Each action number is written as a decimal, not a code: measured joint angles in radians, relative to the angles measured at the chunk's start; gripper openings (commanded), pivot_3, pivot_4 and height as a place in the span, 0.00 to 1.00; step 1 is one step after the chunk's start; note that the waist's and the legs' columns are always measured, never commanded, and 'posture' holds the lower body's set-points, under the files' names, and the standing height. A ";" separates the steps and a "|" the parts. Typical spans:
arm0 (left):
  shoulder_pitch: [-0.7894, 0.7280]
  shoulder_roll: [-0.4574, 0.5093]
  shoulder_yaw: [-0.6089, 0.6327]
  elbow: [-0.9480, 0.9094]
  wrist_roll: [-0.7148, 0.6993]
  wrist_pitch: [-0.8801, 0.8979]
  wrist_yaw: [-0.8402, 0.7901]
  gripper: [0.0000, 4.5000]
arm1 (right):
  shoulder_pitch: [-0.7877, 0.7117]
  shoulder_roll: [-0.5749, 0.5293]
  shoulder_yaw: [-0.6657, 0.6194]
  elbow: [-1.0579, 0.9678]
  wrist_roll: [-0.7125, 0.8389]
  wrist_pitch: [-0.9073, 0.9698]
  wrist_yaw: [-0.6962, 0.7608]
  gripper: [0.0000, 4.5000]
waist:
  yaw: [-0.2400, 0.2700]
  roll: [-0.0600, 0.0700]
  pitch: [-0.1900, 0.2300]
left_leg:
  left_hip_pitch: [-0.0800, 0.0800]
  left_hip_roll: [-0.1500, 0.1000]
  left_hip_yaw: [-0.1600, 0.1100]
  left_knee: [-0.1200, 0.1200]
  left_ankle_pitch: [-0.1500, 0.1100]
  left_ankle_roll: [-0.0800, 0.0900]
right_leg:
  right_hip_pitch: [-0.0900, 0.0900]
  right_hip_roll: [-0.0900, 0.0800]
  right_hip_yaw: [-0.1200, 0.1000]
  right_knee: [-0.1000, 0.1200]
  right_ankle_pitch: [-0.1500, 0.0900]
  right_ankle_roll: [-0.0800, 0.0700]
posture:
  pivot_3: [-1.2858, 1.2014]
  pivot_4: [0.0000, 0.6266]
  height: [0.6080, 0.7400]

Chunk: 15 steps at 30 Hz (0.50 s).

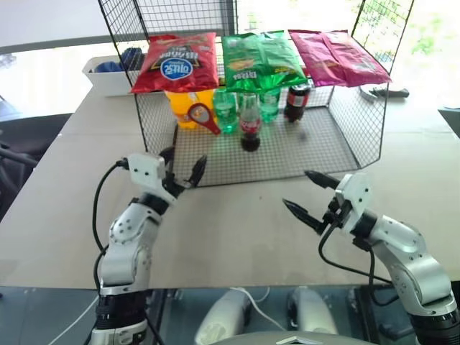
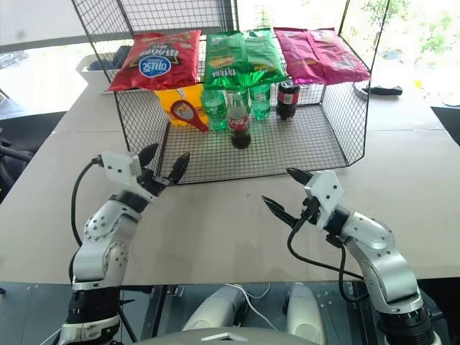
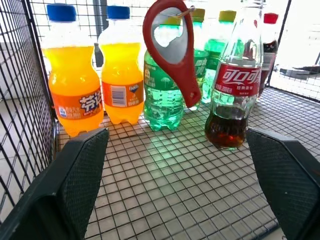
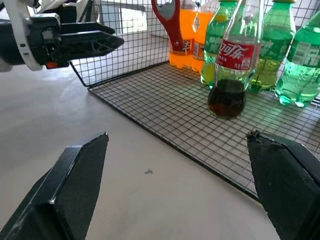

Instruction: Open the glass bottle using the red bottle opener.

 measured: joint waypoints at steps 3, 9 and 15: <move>0.035 0.002 -0.007 -0.022 0.002 -0.001 -0.005 1.00 | 0.004 0.000 0.001 0.000 0.001 0.000 0.000 0.99 | -0.001 0.000 0.000 | 0.000 0.000 0.002 0.000 0.000 0.001 | -0.001 0.000 0.001 -0.001 0.000 0.000 | 0.52 0.24 0.96; 0.023 -0.007 -0.032 -0.037 0.003 -0.001 -0.003 1.00 | -0.016 0.007 0.002 0.000 0.015 0.001 0.001 0.99 | 0.003 0.000 0.000 | -0.001 0.000 0.002 0.000 -0.001 0.001 | -0.002 0.000 0.002 -0.001 0.000 0.000 | 0.52 0.24 0.96; -0.025 -0.048 -0.067 -0.041 0.025 -0.002 0.033 1.00 | -0.039 0.008 0.006 -0.001 0.023 0.004 0.003 0.99 | 0.002 0.000 0.000 | -0.001 0.000 0.003 0.000 -0.001 0.001 | -0.002 0.000 0.002 -0.001 0.000 0.000 | 0.52 0.24 0.96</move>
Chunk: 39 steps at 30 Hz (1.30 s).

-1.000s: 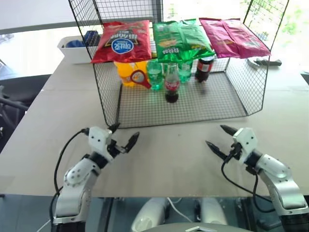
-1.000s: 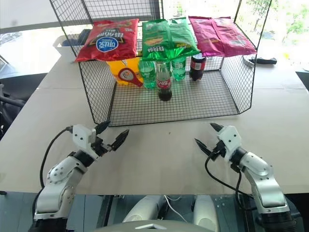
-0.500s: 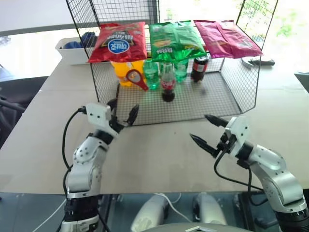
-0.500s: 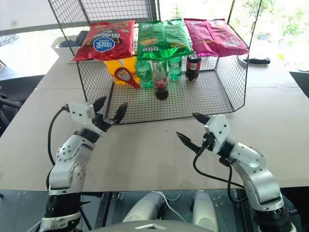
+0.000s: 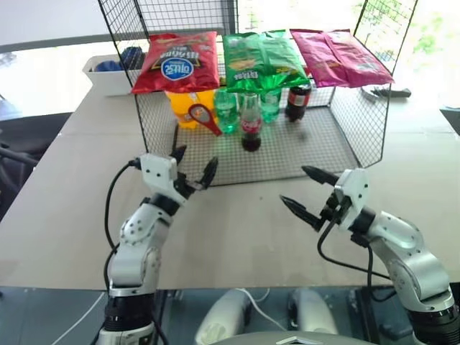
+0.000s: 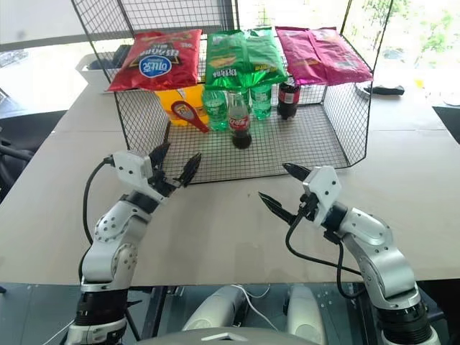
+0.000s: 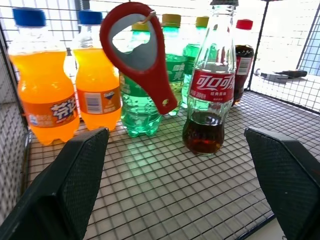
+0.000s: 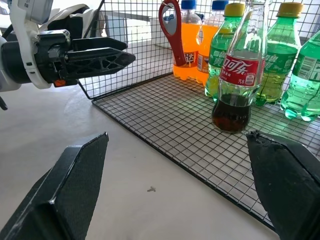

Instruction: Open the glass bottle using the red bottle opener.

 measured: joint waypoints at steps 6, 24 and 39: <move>-0.117 -0.040 0.003 0.086 0.048 -0.038 0.081 1.00 | -0.038 0.014 0.017 -0.027 0.009 0.023 -0.013 0.99 | 0.001 0.000 0.000 | 0.000 0.000 0.000 0.000 0.000 0.000 | 0.000 0.000 0.000 0.000 0.000 0.000 | 0.52 0.24 0.96; -0.361 -0.056 0.002 0.476 0.135 -0.215 0.120 1.00 | -0.074 0.043 0.057 -0.066 0.007 0.057 -0.057 0.99 | -0.001 -0.001 0.000 | -0.002 0.000 0.001 0.000 0.000 0.000 | -0.002 0.000 -0.002 0.000 0.001 0.001 | 0.52 0.24 0.96; -0.395 -0.075 -0.001 0.539 0.172 -0.316 0.136 0.73 | -0.081 0.039 0.058 -0.066 0.004 0.057 -0.055 1.00 | -0.002 -0.001 0.000 | -0.002 0.000 0.001 0.000 0.000 0.000 | -0.003 0.000 -0.001 0.000 0.001 0.001 | 0.52 0.24 0.96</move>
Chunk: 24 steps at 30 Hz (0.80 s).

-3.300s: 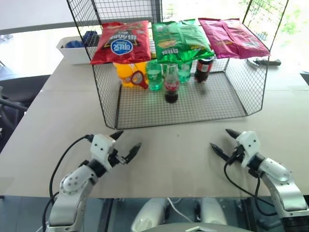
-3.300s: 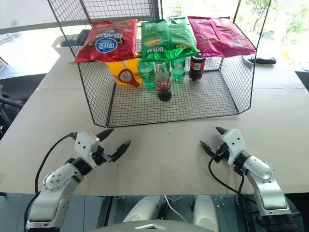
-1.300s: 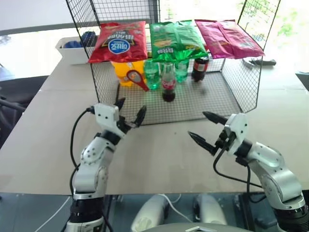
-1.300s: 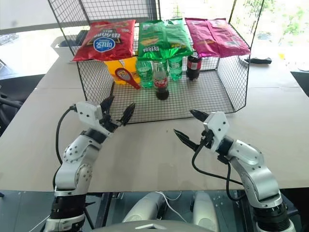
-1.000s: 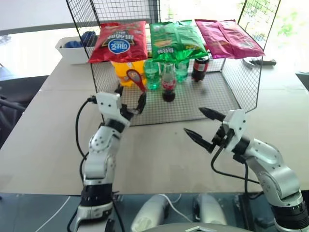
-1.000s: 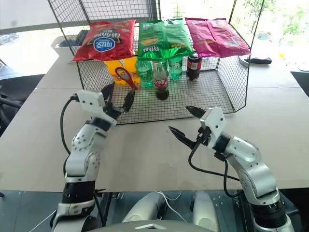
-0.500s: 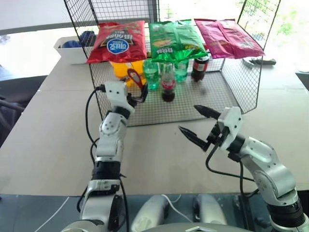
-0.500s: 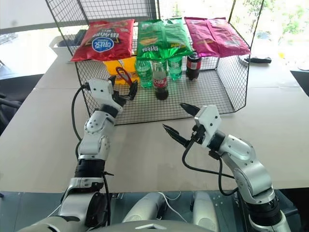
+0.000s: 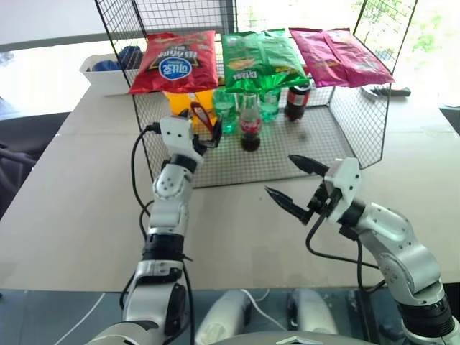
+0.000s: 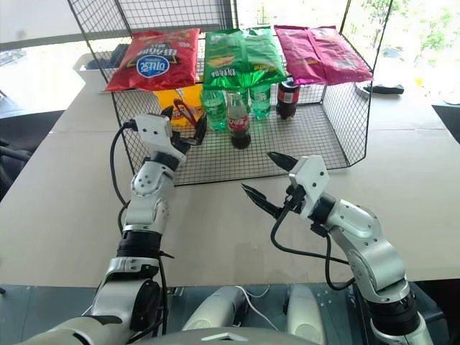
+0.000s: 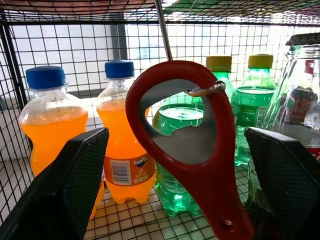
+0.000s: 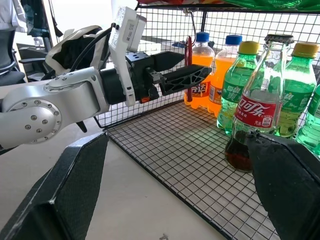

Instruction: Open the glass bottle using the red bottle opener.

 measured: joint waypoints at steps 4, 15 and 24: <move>0.000 -0.002 0.000 0.000 0.000 -0.003 0.005 0.34 | 0.000 -0.001 0.000 0.000 -0.001 0.000 0.002 1.00 | 0.000 0.000 0.000 | 0.000 0.000 0.000 0.000 0.000 0.000 | 0.000 0.000 0.000 0.000 0.000 0.000 | 0.52 0.24 0.96; 0.034 0.002 -0.013 -0.024 0.082 -0.031 0.085 0.01 | -0.005 -0.002 0.008 0.004 -0.004 -0.001 0.009 1.00 | 0.000 0.000 0.000 | 0.000 0.000 0.000 0.000 0.000 0.000 | 0.000 0.000 0.000 0.000 0.000 0.000 | 0.52 0.24 0.96; 0.080 0.079 -0.072 -0.091 0.392 -0.072 0.269 0.01 | -0.006 -0.002 0.009 0.005 -0.005 -0.001 0.014 1.00 | 0.001 0.000 0.000 | 0.000 0.000 0.001 0.000 0.000 0.000 | 0.000 0.000 0.001 0.000 0.001 0.000 | 0.52 0.24 0.96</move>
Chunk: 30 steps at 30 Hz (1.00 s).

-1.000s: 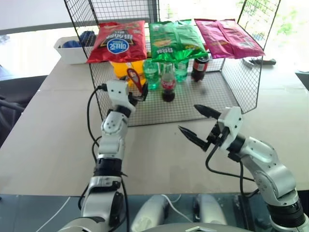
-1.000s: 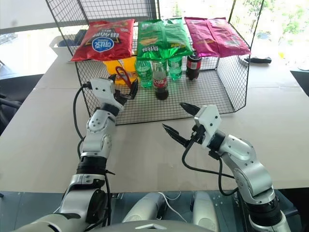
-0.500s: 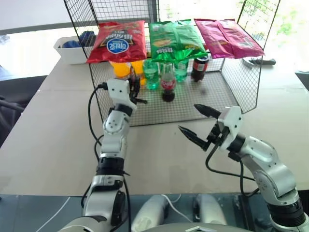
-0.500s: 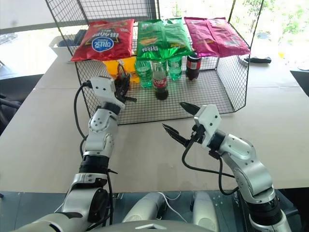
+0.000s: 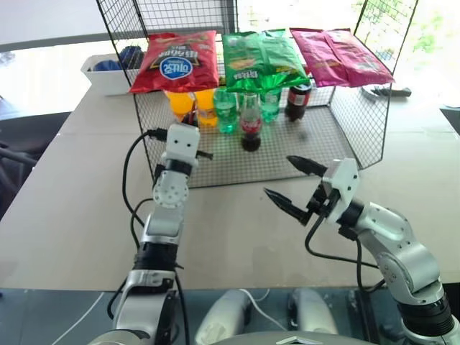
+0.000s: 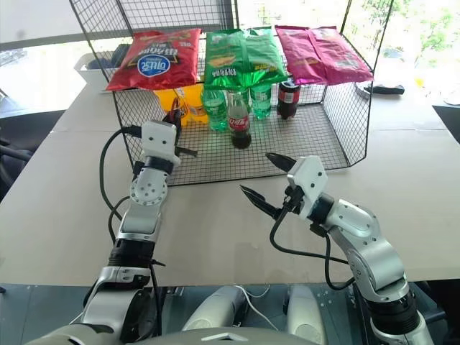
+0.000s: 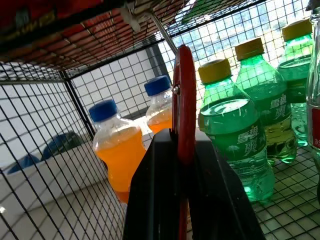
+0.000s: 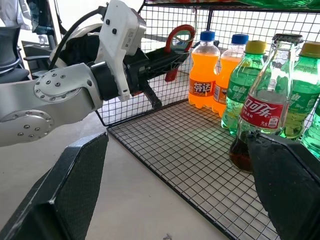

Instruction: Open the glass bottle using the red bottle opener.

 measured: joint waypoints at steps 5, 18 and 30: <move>0.006 0.047 -0.024 -0.049 0.134 -0.001 0.072 0.01 | 0.000 -0.001 0.000 0.001 0.000 0.000 0.002 1.00 | 0.000 0.000 0.000 | 0.000 0.000 0.000 0.000 0.000 0.000 | 0.000 0.000 0.000 0.000 0.000 0.000 | 0.52 0.24 0.96; 0.180 0.046 -0.048 -0.292 -0.069 0.045 -0.118 0.01 | -0.005 -0.008 0.003 0.020 -0.005 -0.001 0.005 1.00 | -0.003 0.000 0.000 | -0.001 0.000 0.002 -0.001 0.000 0.001 | -0.002 -0.002 0.002 0.000 0.000 0.000 | 0.52 0.24 0.96; 0.352 0.015 0.098 -0.597 -1.173 0.546 -0.525 0.01 | -0.062 -0.139 -0.065 0.047 0.212 0.266 0.084 1.00 | -0.003 0.000 0.000 | 0.000 0.002 0.004 0.000 0.000 0.001 | -0.002 0.000 0.003 0.000 0.000 0.000 | 0.52 0.24 0.96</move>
